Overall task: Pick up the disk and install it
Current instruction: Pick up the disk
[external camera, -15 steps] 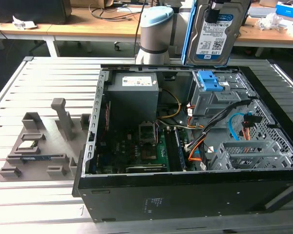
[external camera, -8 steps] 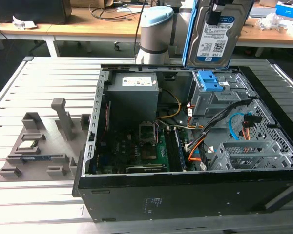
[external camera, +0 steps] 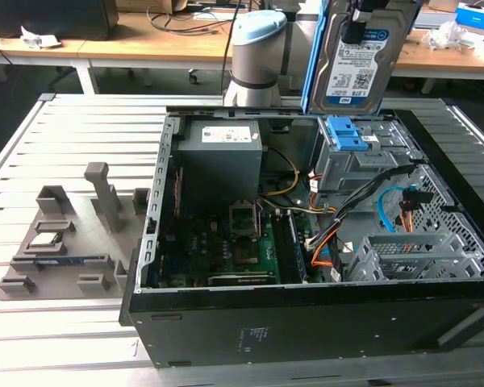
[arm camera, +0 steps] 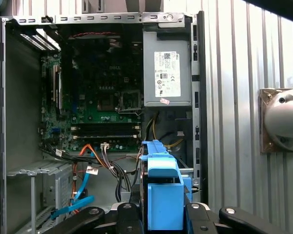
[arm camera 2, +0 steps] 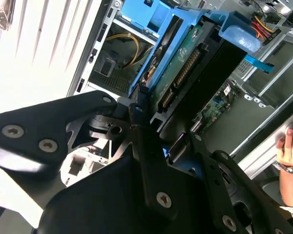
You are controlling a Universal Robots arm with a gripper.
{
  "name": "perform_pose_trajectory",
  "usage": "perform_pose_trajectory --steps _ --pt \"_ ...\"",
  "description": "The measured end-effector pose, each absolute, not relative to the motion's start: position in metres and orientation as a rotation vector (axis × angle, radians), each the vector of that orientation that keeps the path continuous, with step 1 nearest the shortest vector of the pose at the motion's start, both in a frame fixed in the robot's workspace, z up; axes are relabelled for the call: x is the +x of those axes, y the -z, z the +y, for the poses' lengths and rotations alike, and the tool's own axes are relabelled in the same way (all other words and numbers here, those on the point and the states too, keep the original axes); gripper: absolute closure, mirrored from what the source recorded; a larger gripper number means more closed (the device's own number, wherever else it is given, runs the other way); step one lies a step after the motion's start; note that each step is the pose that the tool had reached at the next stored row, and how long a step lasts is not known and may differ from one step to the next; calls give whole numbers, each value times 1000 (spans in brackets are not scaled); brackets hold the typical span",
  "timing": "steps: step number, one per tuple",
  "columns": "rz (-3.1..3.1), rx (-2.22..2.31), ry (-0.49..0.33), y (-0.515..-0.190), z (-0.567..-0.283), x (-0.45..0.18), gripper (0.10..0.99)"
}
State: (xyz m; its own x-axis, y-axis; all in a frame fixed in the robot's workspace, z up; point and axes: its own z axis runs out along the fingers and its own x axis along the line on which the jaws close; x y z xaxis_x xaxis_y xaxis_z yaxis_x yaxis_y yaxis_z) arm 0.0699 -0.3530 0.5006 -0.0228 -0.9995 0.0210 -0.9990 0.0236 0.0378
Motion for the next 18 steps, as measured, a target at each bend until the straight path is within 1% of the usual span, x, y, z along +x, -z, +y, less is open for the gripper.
perform_pose_trajectory --steps 18 --pt "-2217 2166 19 -496 -373 70 722"
